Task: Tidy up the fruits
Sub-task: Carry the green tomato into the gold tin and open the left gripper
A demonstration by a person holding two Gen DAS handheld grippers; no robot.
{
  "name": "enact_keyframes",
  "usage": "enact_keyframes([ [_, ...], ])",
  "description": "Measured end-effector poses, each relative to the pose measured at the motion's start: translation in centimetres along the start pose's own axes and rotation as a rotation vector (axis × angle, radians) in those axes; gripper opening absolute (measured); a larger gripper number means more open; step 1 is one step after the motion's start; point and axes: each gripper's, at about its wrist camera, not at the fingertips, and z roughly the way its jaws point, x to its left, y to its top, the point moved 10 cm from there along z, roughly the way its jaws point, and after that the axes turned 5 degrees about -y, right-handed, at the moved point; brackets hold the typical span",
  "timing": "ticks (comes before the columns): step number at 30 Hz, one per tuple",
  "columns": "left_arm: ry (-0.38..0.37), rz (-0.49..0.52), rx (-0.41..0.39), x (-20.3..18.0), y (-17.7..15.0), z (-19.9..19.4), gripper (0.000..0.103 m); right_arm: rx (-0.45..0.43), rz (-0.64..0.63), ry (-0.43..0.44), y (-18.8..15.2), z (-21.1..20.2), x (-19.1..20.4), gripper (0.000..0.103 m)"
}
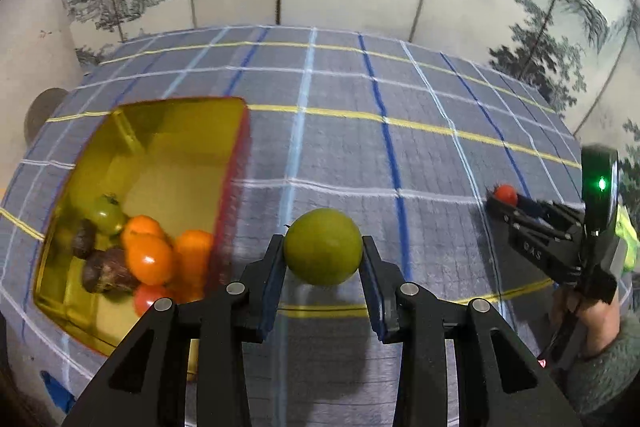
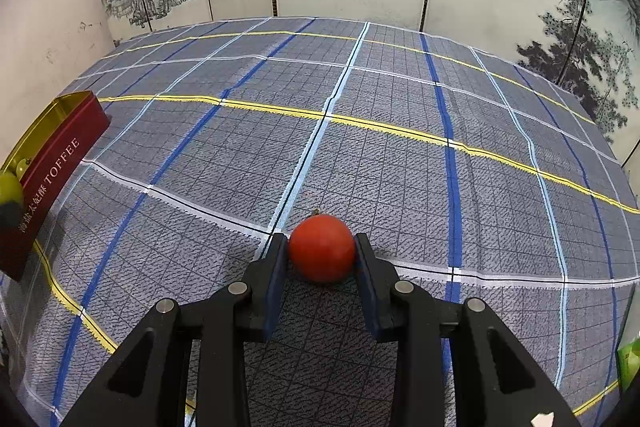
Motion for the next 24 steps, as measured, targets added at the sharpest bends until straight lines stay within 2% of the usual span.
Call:
enact_keyframes([
  [12, 0.085, -0.061, -0.029, 7.3, 0.8, -3.0, 0.037, 0.000, -0.001, -0.001, 0.0, 0.0, 0.0, 0.031],
  [24, 0.162, -0.117, 0.012, 13.9, -1.7, -3.9, 0.037, 0.000, -0.001, -0.002, 0.0, 0.0, 0.0, 0.031],
])
